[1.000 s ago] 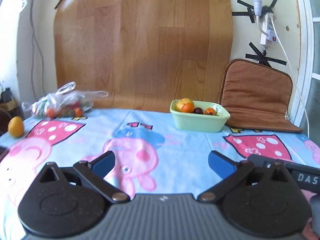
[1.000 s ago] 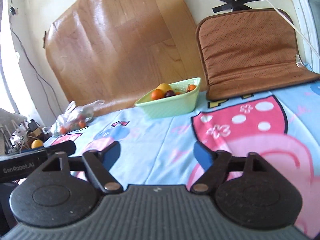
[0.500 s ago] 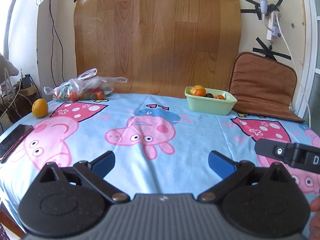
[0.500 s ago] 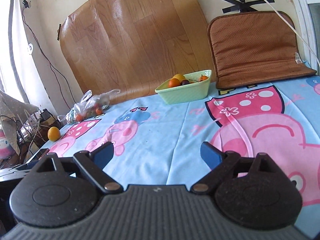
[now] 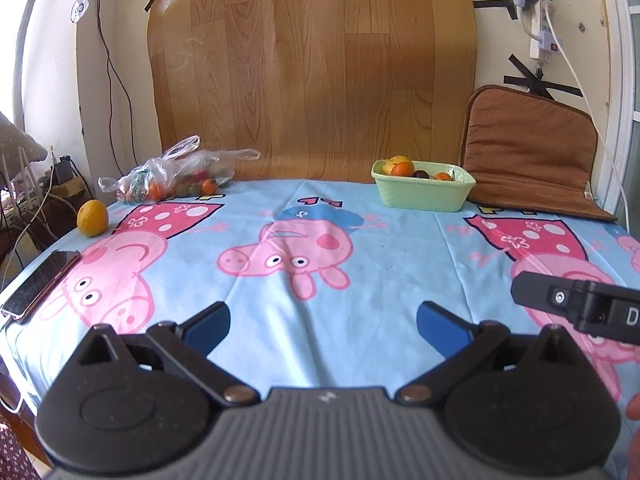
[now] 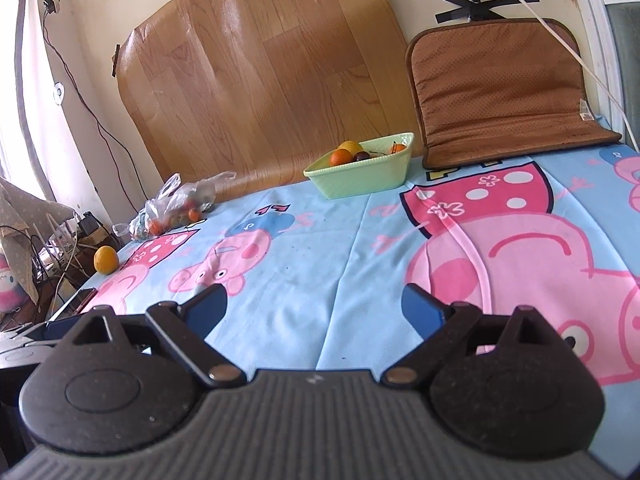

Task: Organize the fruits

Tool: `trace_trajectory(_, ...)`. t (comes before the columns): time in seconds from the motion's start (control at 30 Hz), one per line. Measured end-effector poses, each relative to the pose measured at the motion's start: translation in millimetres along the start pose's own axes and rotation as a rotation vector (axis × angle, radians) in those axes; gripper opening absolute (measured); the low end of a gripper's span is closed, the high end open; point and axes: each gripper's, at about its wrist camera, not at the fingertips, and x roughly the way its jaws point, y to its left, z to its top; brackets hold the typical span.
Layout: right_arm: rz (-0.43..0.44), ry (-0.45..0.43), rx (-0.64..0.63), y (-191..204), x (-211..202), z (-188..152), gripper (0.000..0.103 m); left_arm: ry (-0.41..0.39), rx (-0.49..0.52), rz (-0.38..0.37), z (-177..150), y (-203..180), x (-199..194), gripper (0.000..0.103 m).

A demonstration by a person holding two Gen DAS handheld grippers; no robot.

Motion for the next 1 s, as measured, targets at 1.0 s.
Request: trace_trajectory(1.0, -0.049, -0.026, -0.003, 6, -5, -13, 0.097, -0.030, 0.029, 0.092, 0, -6, -4, 0.103)
